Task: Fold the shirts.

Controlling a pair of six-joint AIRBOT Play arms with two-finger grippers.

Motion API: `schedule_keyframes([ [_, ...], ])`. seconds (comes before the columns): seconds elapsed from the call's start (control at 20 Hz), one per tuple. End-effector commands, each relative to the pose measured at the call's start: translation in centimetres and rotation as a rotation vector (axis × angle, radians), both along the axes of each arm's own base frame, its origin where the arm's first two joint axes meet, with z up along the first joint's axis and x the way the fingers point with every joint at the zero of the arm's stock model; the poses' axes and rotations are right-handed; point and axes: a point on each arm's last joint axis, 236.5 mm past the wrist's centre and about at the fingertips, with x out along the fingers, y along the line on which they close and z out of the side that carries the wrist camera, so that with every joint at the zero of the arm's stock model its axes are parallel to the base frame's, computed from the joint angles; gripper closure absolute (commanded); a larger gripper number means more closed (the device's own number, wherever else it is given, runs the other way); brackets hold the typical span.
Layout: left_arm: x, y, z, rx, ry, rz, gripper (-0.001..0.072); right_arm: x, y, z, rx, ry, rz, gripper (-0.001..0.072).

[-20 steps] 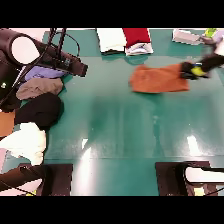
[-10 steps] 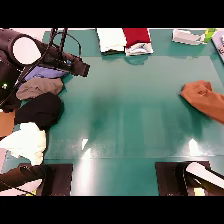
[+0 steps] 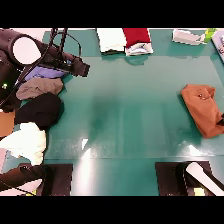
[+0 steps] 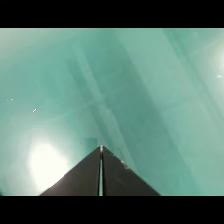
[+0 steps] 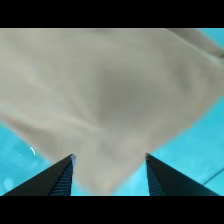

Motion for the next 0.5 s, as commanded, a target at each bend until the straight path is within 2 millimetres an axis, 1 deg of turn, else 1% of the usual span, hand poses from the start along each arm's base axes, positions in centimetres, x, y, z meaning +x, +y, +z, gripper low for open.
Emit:
schedule_keyframes([
  [0.0, -0.1, 0.0, -0.1, 0.004, 0.002, -0.002, 0.0685, -1.1, -1.2, 2.1, -0.064, 0.056, 0.025, 0.0193],
  [0.05, -0.1, 0.0, -0.1, 0.003, 0.002, -0.002, 0.0686, -0.7, -2.0, 4.0, -0.094, 0.036, 0.024, 0.0192],
  [0.1, -0.1, 0.0, -0.1, 0.003, 0.003, -0.002, 0.0685, 0.3, -2.2, 5.9, -0.114, -0.005, 0.034, 0.0192],
  [0.15, -0.1, 0.0, -0.1, 0.003, 0.003, -0.002, 0.0685, 2.2, -1.6, 7.9, -0.125, -0.082, 0.056, 0.0192],
  [0.2, -0.1, 0.0, -0.1, 0.002, 0.002, -0.002, 0.0685, 4.6, -0.2, 9.6, -0.118, -0.176, 0.093, 0.0192],
  [0.25, -0.1, 0.0, -0.1, 0.002, 0.002, -0.002, 0.0685, 7.0, 2.2, 11.2, -0.094, -0.268, 0.152, 0.0193],
  [0.3, 0.0, 0.0, -0.1, 0.002, 0.002, -0.002, 0.0685, 9.1, 4.9, 12.2, -0.067, -0.338, 0.220, 0.0192],
  [0.35, 0.1, -0.1, 0.0, -0.001, -0.004, -0.002, 0.0685, 10.9, 8.1, 12.9, -0.035, -0.387, 0.307, 0.0193],
  [0.4, 0.1, 0.0, 0.1, 0.001, -0.006, 0.000, 0.0685, 12.3, 11.4, 13.1, -0.008, -0.408, 0.403, 0.0193],
  [0.45, 0.2, 0.1, 0.1, 0.006, -0.008, 0.001, 0.0685, 13.2, 14.4, 13.0, 0.013, -0.413, 0.494, 0.0193],
])
